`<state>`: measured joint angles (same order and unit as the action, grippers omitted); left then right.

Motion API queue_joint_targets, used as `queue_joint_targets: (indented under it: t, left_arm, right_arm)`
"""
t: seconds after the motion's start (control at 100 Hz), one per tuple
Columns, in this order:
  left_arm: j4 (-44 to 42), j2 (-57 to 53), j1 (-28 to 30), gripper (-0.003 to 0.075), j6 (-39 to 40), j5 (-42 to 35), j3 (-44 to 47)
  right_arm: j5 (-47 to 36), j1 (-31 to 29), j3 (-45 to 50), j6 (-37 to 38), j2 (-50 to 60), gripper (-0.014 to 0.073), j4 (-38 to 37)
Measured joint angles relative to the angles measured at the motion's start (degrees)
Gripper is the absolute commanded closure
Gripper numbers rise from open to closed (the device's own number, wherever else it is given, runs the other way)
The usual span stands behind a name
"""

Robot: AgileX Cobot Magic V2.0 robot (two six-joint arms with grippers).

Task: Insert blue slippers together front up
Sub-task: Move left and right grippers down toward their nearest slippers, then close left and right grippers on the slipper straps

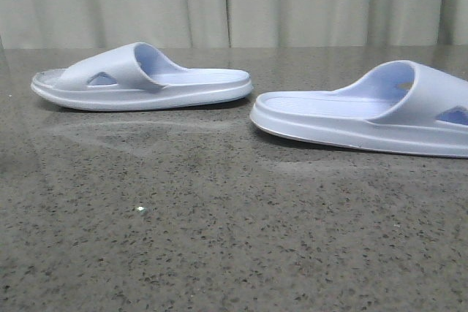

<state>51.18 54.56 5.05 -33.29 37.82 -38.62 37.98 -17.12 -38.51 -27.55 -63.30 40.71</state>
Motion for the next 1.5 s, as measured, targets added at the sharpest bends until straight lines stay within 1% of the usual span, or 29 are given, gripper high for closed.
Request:
queue_joint_targets:
  t: [0.08,0.17,0.23,0.34,0.47,0.53,0.63,0.72,0.74,0.75,0.8,0.85,1.04,1.42,1.5]
  left_arm:
    - [0.1,0.0,0.0,0.0379,-0.5,0.0,0.0]
    - [0.1,0.1,0.0,0.0379,-0.7,0.0,0.0]
    - [0.1,0.1,0.0,0.0379,-0.9,0.0,0.0]
    - [0.1,0.6,0.0,0.0379,-1.2,0.0,-0.1]
    - [0.2,1.7,0.0,0.0379,-1.3,0.1,-0.5]
    - [0.5,2.2,0.0,0.0379,-1.4,0.1,-0.5]
    - [1.6,3.6,0.0,0.0379,-2.2,0.1,-0.5]
    - [4.0,5.1,0.0,0.0379,-3.8,0.1,-0.5]
    - [4.6,5.3,0.0,0.0379,-4.2,0.1,-0.5]
    - [4.9,5.6,0.0,0.0379,-4.4,0.1,-0.5]
    - [6.4,6.6,0.0,0.0379,-5.4,0.1,-0.5]
    - [7.8,7.7,0.0,0.0379,-6.4,0.1,-0.6]
    - [10.8,13.6,0.0,0.0379,-8.3,0.8,-3.0]
    - [11.6,29.5,0.0,0.0379,-8.8,5.1,-16.6]
    - [11.6,32.9,0.0,0.0379,-8.8,7.0,-18.9]
  right_arm:
    - [2.5,-3.5,-0.2,-6.3,-2.8,0.0272,8.2]
    - [6.0,-6.8,-0.8,-11.4,-6.7,0.0272,13.4]
    - [7.8,-8.2,-1.3,-13.9,-9.6,0.0272,15.1]
    - [11.5,-9.0,-2.7,-17.6,-14.2,0.0272,18.4]
    - [16.9,-9.2,-5.4,-19.6,-19.1,0.0276,21.1]
    - [19.0,-9.2,-6.5,-19.8,-21.1,0.0291,21.7]
    - [21.4,-9.2,-7.7,-19.9,-23.4,0.0372,22.1]
    - [22.8,-9.3,-8.3,-20.1,-24.9,0.0510,22.0]
    - [23.0,-9.3,-8.3,-20.1,-25.2,0.0557,22.0]
    - [23.0,-9.3,-8.4,-20.1,-25.2,0.0557,21.8]
    - [23.3,-9.3,-8.4,-20.2,-25.3,0.0645,21.6]
    - [23.5,-9.3,-8.6,-20.3,-25.4,0.0699,21.3]
    - [23.6,-9.3,-8.7,-20.4,-25.4,0.0701,21.2]
    - [23.7,-9.3,-8.7,-20.4,-25.4,0.0701,21.2]
    - [23.7,-9.3,-8.7,-20.4,-25.4,0.0701,21.2]
